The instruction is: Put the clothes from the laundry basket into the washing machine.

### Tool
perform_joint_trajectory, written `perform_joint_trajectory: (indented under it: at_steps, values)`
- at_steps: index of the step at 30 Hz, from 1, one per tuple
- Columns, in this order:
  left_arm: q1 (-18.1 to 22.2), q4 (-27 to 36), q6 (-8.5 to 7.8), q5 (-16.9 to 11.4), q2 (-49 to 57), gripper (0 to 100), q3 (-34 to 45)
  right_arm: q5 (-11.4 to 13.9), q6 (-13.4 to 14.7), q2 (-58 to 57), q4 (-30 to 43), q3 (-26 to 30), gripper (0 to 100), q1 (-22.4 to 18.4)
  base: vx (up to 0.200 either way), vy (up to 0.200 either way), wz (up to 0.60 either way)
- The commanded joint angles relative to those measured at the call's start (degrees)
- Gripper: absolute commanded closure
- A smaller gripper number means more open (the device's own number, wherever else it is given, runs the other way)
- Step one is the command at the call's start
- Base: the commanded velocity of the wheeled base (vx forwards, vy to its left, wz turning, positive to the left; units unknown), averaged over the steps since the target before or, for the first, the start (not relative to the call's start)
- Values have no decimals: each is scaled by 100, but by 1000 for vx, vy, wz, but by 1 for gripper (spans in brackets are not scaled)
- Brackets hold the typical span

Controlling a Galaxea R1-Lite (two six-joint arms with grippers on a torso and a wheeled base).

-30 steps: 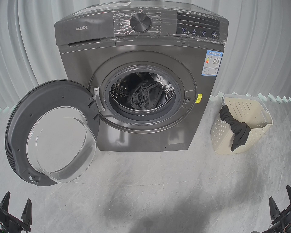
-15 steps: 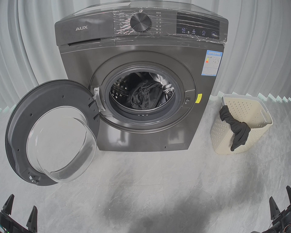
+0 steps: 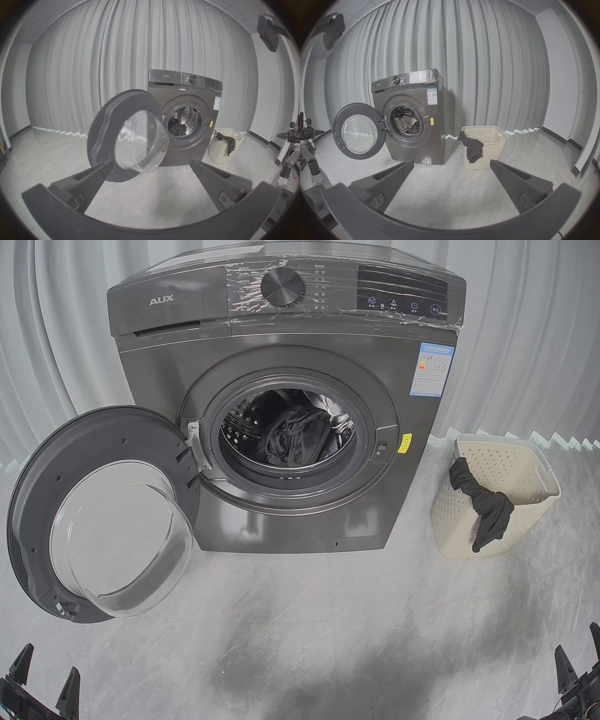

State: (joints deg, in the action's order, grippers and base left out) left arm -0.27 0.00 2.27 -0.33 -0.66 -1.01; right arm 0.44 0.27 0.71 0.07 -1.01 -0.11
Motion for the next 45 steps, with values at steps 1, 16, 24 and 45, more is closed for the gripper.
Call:
perform_joint_trajectory:
  at_steps: [1,16,24,45]
  values:
    - [0,0,19,7,48,0,92,0,0,-71,1,92,0,2,0,-200,0]
    - [0,0,2,7,48,0,92,0,0,-71,1,92,0,2,53,-67,0]
    - [0,0,19,7,48,0,92,0,0,-71,1,92,0,2,125,0,0]
    - [0,9,28,7,48,0,92,0,0,-71,1,92,0,2,0,-114,0]
